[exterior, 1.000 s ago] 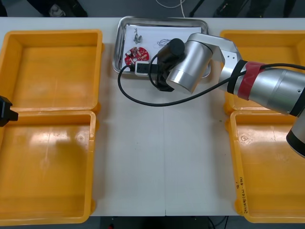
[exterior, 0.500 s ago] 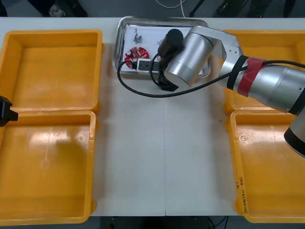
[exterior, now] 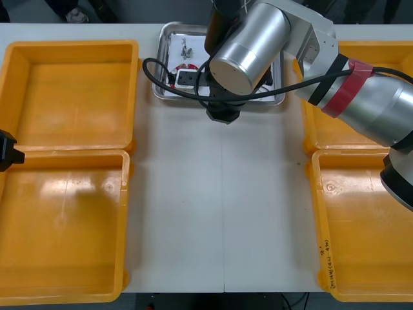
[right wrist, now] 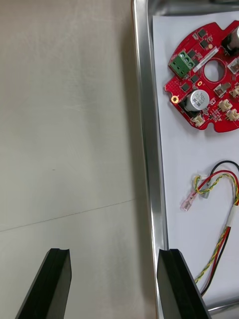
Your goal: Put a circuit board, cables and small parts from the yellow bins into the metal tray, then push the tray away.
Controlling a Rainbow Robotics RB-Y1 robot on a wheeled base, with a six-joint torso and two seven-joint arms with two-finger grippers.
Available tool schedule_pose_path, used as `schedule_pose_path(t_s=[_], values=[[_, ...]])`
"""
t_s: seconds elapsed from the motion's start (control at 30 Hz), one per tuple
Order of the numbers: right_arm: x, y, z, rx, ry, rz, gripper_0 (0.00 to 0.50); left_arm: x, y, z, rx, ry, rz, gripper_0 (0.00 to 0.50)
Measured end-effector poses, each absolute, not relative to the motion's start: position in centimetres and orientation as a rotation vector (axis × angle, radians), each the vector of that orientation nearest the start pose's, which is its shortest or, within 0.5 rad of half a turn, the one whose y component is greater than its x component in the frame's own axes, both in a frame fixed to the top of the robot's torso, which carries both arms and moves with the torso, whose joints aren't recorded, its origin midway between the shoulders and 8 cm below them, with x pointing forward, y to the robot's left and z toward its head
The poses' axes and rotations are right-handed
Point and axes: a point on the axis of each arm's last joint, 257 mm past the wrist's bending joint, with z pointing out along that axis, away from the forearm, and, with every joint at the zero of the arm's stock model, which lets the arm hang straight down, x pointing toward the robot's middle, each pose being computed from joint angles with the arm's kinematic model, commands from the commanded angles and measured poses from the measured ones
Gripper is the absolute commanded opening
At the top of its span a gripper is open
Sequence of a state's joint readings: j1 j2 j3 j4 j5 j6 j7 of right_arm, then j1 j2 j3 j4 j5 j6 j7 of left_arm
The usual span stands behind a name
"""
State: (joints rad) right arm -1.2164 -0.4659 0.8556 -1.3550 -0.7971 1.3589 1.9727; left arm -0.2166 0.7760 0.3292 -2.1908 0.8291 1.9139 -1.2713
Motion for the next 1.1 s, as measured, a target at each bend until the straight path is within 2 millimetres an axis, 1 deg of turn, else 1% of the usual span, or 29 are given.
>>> schedule_pose_path(t_s=[0.17, 0.27, 0.37, 0.47, 0.57, 0.7, 0.77, 0.97, 1.1], values=[[53.4, -1.3, -14.1, -1.582, 2.026, -0.309, 0.5, 39.0, 37.3, -14.1, -0.029, 2.614, 0.024, 0.5], [51.6, -1.6, -13.6, -1.556, 2.041, -0.312, 0.5, 39.0, 37.3, -14.1, -0.029, 2.614, 0.024, 0.5], [49.8, -2.5, -13.5, -1.552, 2.057, -0.316, 0.5, 39.0, 37.3, -14.1, -0.029, 2.614, 0.024, 0.5], [48.0, -4.4, -13.5, -1.464, 2.137, -0.302, 0.5, 39.0, 37.3, -14.1, -0.029, 2.614, 0.024, 0.5], [46.4, -6.8, -13.3, -1.34, 2.22, -0.286, 0.5, 39.0, 37.3, -14.1, -0.029, 2.614, 0.024, 0.5], [44.5, -10.4, -13.1, -1.258, 2.281, -0.295, 0.5, 39.0, 37.3, -14.1, -0.029, 2.613, 0.024, 0.5], [44.0, -11.9, -12.9, -1.192, 2.315, -0.289, 0.5, 39.0, 37.3, -14.1, -0.029, 2.613, 0.024, 0.5], [43.2, -14.9, -12.3, -0.944, 2.379, -0.207, 0.5, 39.0, 37.3, -14.1, -0.029, 2.613, 0.024, 0.5], [42.9, -17.6, -12.5, -0.775, 2.428, -0.161, 0.5, 39.0, 37.3, -14.1, -0.028, 2.613, 0.024, 0.5]])
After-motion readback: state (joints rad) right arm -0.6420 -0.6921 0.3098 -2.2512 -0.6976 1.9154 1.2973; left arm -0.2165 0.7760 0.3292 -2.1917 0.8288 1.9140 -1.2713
